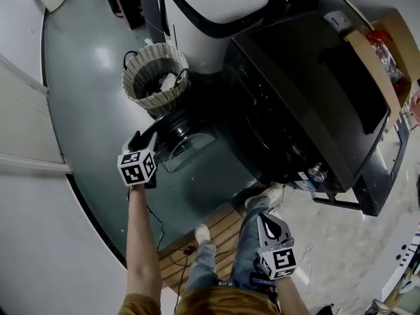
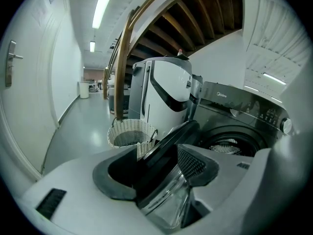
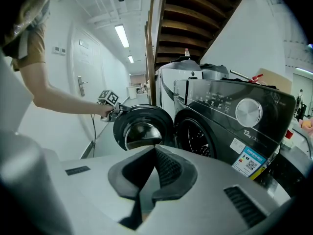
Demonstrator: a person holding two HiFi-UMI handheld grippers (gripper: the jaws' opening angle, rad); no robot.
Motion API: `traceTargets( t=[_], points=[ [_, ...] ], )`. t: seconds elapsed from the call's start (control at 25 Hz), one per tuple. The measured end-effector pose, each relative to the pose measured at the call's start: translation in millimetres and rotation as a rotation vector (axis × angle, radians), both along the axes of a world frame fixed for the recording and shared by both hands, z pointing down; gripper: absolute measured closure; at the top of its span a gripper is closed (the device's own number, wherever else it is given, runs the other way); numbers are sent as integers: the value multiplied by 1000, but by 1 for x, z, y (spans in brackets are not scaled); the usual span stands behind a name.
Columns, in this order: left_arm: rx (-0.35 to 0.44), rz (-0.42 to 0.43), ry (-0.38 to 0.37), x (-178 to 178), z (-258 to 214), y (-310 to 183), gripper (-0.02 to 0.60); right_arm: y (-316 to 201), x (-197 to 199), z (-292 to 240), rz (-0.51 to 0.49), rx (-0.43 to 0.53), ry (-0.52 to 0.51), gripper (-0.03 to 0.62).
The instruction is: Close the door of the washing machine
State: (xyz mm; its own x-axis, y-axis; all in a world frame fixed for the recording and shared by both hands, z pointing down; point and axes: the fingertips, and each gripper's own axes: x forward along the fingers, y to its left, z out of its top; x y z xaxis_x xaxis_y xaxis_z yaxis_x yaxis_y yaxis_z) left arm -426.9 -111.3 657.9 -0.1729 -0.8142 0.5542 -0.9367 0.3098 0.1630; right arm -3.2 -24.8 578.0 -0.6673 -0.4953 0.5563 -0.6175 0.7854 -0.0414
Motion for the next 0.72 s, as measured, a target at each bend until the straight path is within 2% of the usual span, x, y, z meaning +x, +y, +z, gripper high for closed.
traceTargets(
  t=[0.72],
  points=[
    [-88,33,3,42,3,21,313,13,33,-18,48,36,-45,582]
  ],
)
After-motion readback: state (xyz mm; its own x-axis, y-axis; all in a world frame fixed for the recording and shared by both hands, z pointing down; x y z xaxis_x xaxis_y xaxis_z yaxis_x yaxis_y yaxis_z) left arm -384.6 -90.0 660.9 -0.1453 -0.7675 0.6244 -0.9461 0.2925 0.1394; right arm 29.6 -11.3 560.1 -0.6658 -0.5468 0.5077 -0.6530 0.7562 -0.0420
